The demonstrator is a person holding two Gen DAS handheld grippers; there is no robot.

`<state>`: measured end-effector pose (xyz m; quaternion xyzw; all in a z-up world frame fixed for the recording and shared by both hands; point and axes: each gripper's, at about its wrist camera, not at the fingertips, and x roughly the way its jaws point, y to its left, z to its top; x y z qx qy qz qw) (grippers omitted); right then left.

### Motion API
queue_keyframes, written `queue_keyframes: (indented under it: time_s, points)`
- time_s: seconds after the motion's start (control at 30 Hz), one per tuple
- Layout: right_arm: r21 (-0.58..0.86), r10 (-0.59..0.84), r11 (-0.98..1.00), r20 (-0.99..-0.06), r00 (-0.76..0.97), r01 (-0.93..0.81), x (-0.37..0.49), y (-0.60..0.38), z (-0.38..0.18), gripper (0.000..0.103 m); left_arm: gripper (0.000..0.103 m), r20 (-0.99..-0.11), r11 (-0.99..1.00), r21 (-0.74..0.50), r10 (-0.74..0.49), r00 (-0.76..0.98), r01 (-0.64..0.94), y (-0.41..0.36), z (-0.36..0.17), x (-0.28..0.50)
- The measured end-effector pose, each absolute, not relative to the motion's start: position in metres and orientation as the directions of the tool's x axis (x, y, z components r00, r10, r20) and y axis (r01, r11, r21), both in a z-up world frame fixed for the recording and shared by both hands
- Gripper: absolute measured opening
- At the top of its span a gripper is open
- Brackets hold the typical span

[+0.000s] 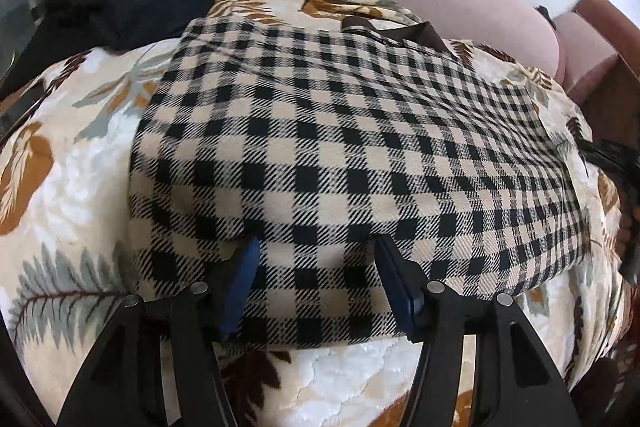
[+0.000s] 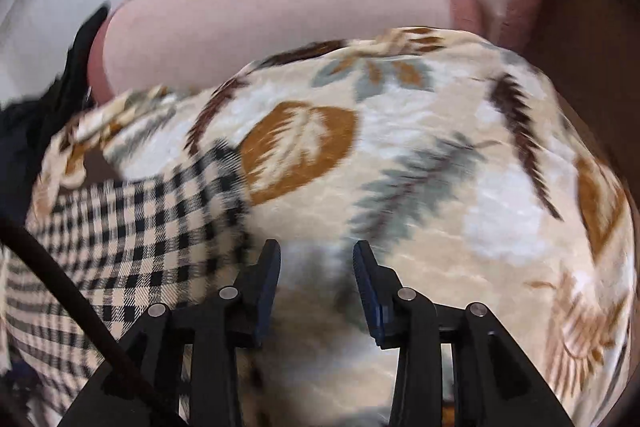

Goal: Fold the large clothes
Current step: 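Press and smooth the folded shirt flat with both grippers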

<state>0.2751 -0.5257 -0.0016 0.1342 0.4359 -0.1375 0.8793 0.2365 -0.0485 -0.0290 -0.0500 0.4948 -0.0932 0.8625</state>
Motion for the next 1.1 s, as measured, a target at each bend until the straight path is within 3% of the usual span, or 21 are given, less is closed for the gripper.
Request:
queue_keyframes:
  time_s: [0.17,0.37,0.53,0.6,0.7,0.77,0.97,1.1]
  points:
    - [0.17,-0.079,0.929,-0.776,0.625,0.329,0.22,-0.517,0.017,0.047,0.059,-0.827,0.976,-0.208,-0.209,0.522,0.063,-0.036,-0.02,0.22]
    - [0.189,0.076,0.978,-0.722,0.688,0.09,0.175,-0.432,0.014,0.047,0.059,-0.791,0.97,-0.227,-0.236,0.565,0.087,-0.046,-0.005,0.197]
    - [0.257,0.24,0.965,-0.76,0.604,-0.06,0.183,-0.369,-0.026,0.047,0.059,-0.857,0.994,-0.076,-0.107,0.504,0.081,-0.067,-0.028,0.206]
    - [0.23,0.209,0.973,-0.797,0.567,-0.035,0.184,-0.365,-0.041,0.047,0.059,-0.873,0.998,-0.029,-0.05,0.484,0.052,-0.064,-0.036,0.205]
    - [0.142,0.084,0.988,-0.833,0.548,0.064,0.172,-0.391,-0.055,0.044,0.059,-0.859,0.997,-0.059,-0.075,0.506,0.047,-0.052,-0.027,0.199]
    - [0.175,0.086,0.979,-0.815,0.573,0.103,0.156,-0.413,-0.05,0.044,0.059,-0.84,0.997,-0.061,-0.077,0.537,0.048,-0.047,-0.02,0.192]
    - [0.148,0.012,0.978,-0.746,0.666,0.149,0.142,-0.418,-0.028,0.055,0.059,-0.782,1.0,-0.013,-0.028,0.622,0.029,-0.059,-0.002,0.173]
    - [0.122,0.004,0.985,-0.73,0.683,0.124,0.144,-0.401,-0.031,0.059,0.065,-0.787,0.996,-0.09,-0.089,0.61,0.029,-0.07,0.001,0.168]
